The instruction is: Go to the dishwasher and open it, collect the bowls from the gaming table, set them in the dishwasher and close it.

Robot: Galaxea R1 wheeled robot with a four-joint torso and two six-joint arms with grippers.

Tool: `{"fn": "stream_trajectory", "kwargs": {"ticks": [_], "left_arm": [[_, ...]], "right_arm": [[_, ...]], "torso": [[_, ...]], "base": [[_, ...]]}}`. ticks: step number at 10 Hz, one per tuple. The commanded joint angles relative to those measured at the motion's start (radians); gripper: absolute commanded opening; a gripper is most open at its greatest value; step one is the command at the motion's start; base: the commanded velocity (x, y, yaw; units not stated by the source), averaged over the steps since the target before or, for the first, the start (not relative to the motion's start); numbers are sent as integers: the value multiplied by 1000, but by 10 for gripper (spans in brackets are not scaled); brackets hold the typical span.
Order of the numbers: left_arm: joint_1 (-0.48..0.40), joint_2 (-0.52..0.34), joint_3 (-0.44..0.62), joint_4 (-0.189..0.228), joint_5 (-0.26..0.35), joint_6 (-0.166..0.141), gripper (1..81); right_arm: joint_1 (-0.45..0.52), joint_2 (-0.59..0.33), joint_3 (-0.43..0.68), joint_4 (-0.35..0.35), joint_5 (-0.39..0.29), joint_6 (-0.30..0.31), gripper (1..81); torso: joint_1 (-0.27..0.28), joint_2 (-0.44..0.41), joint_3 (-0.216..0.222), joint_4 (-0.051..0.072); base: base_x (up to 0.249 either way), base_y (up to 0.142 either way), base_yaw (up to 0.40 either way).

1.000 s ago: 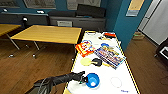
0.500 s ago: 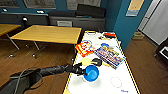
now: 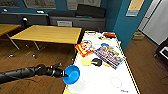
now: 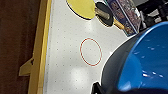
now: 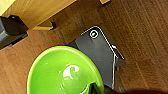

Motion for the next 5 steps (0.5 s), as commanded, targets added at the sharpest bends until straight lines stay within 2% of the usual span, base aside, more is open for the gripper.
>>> {"fn": "stream_trajectory", "kwargs": {"ticks": [1, 3, 5], "left_arm": [[132, -400, 394, 185, -27, 0, 10], [349, -452, 399, 312, -162, 0, 10], [535, -425, 316, 404, -296, 0, 10]], "right_arm": [[-9, -55, 16, -39, -63, -4, 10], [-29, -47, -2, -48, -60, -4, 10], [-33, -24, -39, -48, -60, -4, 10]], "torso": [[0, 0, 0, 0], [0, 0, 67, 0], [0, 0, 98, 0]], "base": [[0, 0, 0], [0, 0, 0], [0, 0, 0]]}}
